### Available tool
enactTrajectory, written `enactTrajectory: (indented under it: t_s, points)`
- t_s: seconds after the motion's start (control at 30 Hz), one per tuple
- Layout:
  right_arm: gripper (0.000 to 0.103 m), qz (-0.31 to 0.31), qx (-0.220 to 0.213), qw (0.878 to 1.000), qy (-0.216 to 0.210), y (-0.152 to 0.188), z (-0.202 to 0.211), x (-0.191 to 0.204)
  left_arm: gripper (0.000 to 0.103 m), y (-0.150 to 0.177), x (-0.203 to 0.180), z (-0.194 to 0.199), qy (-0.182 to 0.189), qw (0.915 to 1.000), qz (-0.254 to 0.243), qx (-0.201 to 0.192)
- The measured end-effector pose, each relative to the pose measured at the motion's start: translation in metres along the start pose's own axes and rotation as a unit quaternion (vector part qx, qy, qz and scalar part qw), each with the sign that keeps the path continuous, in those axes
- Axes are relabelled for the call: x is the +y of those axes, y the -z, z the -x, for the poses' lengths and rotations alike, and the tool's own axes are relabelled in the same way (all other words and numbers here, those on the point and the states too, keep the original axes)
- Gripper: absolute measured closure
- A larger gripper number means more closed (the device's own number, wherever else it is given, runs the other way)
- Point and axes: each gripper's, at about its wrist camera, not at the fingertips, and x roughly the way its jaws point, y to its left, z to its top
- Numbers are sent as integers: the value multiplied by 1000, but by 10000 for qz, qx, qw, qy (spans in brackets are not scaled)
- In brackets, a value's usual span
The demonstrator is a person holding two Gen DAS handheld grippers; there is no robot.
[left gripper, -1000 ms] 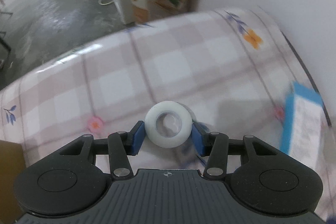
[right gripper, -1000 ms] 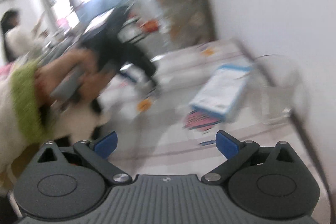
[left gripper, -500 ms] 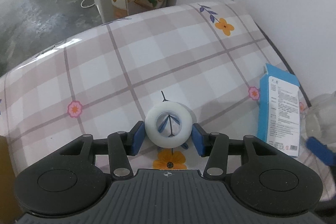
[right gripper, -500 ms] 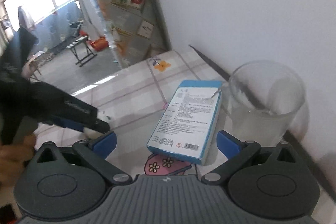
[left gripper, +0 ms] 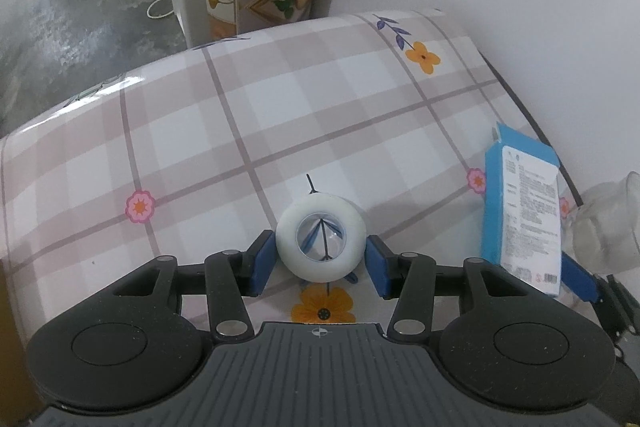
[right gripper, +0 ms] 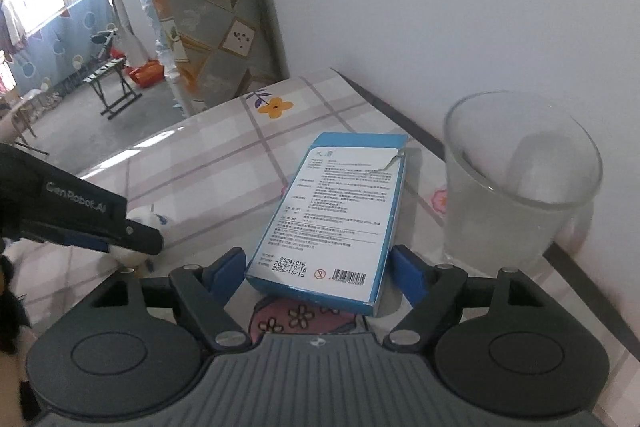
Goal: Organize soft objects
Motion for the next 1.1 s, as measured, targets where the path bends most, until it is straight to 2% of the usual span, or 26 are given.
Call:
enactTrajectory:
  t_s: [0.2, 0.33, 0.5, 0.63, 0.73, 0.87, 1.03, 1.1]
  points:
    - [42, 224, 103, 9997, -86, 20, 29, -14, 55, 1, -1, 0, -47, 10000, -39, -11]
    - [42, 574, 366, 9970, -369, 48, 65, -22, 55, 1, -2, 1, -66, 10000, -69, -9]
    - [41, 1112, 642, 9910, -367, 82, 112, -25, 55, 1, -5, 0, -149, 9998, -128, -21]
    - [41, 1107, 449, 9918, -462, 83, 131, -26, 55, 2, -10, -1, -266, 9994, -224, -28]
    - [41, 1031, 176, 9938, -371, 72, 127, -24, 55, 2, -14, -2, -343, 9990, -286, -31]
    - [41, 805, 13, 9957, -462, 57, 104, -25, 55, 3, -16, -2, -413, 9985, -357, -28]
    - [44, 808, 163, 9957, -418, 58, 71, -24, 55, 4, -19, -3, -507, 9977, -448, -32]
    - [47, 965, 13, 9950, -273, 61, 72, -22, 55, 4, -20, -3, -514, 9976, -461, -20]
